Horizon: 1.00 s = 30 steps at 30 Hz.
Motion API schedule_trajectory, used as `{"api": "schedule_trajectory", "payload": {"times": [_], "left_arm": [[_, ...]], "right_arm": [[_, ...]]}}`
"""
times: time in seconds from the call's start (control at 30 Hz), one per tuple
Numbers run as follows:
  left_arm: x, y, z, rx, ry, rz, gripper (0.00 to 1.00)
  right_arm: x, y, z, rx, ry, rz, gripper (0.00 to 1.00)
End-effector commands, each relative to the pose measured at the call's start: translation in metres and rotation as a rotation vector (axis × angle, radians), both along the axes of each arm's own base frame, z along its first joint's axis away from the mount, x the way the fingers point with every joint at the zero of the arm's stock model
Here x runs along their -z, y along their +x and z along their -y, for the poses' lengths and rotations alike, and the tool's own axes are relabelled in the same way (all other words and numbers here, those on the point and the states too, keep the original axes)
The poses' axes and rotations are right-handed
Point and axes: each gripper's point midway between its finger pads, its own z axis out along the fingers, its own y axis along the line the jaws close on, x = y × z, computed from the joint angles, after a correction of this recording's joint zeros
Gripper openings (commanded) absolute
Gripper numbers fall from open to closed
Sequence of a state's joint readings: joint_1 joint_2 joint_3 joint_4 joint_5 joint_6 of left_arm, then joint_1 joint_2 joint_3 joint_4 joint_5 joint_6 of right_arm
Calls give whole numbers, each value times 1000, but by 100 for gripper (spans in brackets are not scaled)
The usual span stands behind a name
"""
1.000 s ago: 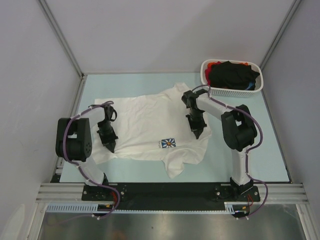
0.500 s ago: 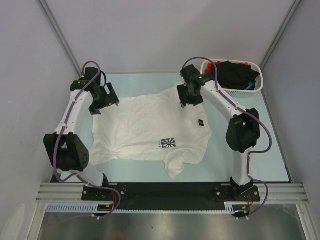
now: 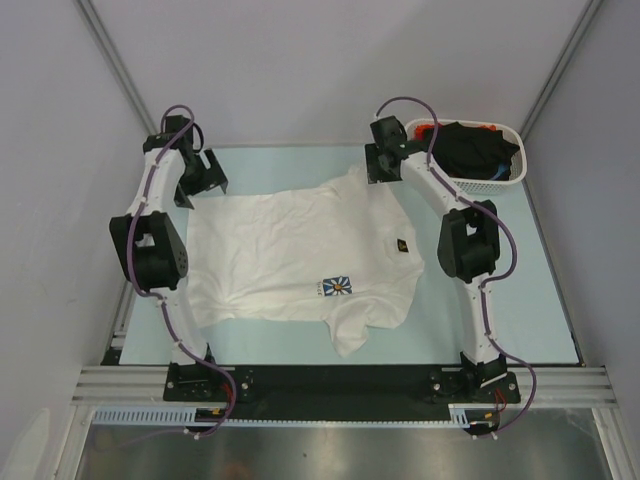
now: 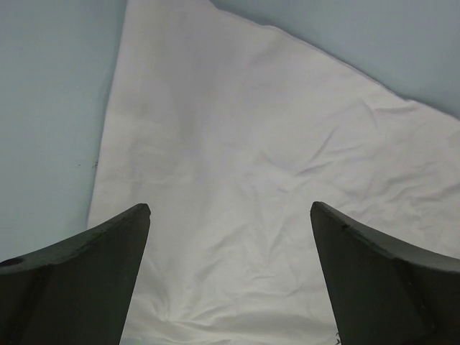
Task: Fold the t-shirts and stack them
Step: Grap the side of the flattened tshirt furthest away from the robot with both arms
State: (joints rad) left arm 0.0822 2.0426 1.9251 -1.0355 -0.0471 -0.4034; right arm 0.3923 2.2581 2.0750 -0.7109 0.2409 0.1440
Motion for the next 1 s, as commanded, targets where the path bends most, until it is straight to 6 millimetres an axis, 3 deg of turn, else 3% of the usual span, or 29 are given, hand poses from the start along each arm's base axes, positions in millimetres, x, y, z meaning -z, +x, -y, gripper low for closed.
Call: {"api": "schedule_trajectory", "payload": {"times": [0.0,0.07,0.27,0.5,0.67,0.8,0.87,0.97], "left_arm": [[-2,-9,-8,16,23,-34,100],[3,-11,-12,7,26,-45,100],[20,-15,-18,-5,29,-95,100],[37,-14,-23,-20,28,-138,100],[38,-15,-30,-23,45,-150,100],[42,-18,-38,-31,50,-164,100],[42,-18,-42,-41,52,-167,100],[41,-17,-48,-52,55,-161,100]], "right_arm": [[-44,41,-10,-3,70,177,62],[-31,46,-19,-29,95,150,62],[-48,51,-45,-101,188,189,62],[-14,54,-61,-120,193,139,63],[-11,55,-76,-147,199,145,63],[7,53,-77,-136,164,122,63],[19,51,-76,-125,145,104,60],[21,52,-73,-92,110,114,54]]}}
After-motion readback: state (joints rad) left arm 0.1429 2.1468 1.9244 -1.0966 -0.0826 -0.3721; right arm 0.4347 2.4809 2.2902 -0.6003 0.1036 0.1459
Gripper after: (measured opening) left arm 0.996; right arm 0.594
